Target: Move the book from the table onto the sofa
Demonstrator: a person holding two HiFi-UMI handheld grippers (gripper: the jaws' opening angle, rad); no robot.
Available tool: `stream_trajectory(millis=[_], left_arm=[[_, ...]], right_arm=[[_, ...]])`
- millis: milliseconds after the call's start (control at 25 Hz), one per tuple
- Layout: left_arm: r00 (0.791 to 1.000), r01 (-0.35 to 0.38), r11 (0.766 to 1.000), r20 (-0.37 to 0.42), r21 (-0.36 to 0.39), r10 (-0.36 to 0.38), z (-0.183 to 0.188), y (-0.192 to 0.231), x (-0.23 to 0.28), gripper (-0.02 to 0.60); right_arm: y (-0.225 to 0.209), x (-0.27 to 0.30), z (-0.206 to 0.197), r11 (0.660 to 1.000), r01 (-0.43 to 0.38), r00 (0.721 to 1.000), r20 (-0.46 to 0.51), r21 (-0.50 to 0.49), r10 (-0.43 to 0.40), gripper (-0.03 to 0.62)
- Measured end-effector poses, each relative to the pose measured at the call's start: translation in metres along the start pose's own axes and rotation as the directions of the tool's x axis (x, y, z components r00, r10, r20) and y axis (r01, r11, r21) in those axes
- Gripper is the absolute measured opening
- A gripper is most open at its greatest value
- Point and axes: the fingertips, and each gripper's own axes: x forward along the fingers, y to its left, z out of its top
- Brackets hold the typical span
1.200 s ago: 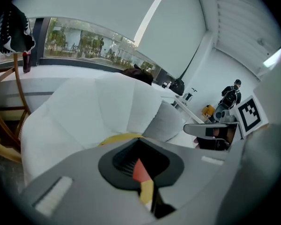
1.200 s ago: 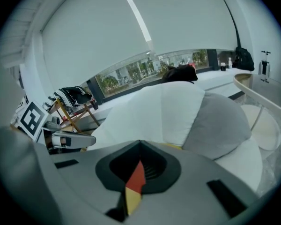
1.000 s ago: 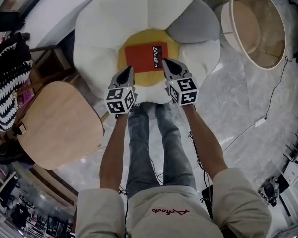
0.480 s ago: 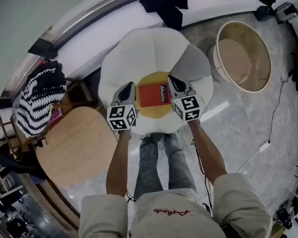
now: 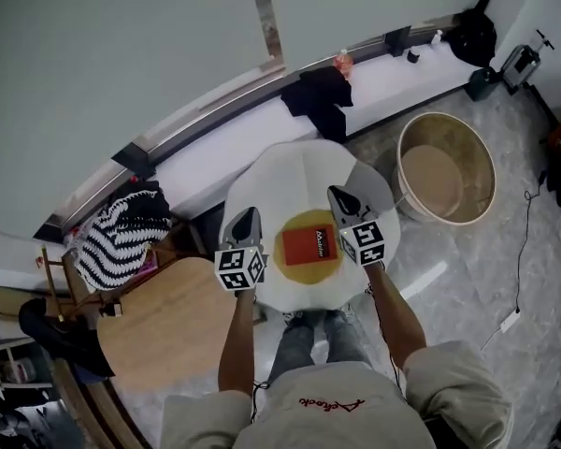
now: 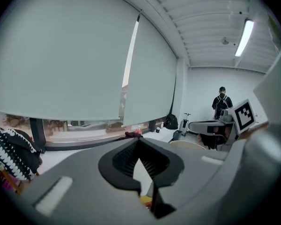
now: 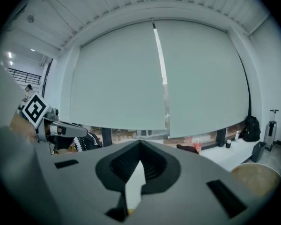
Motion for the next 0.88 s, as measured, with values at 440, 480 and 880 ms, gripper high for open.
stream_trajectory(millis=[440,480,880], left_arm=[[0.992,-0.006,1.0,0.126,0.029,0.003,0.101,-0.01,-0.047,0.009],[0.991,-0.008,0.999,0.132,0.032,0.003,0.107,-0.01,-0.049,0.009],[0.983,-0.009,0.999,0.183,0.036,0.003,0.143,-0.003,-0.067,0.009]], right_arm=[[0.011,-0.046,0.096,0.998,0.055,0.993,0.109,-0.024,-0.052,0.008],[0.011,-0.048,0.103,0.998,0.057,0.992,0.117,-0.028,-0.054,0.008],[0.014,-0.059,0.143,0.995,0.086,0.982,0.174,-0.05,-0.076,0.008]])
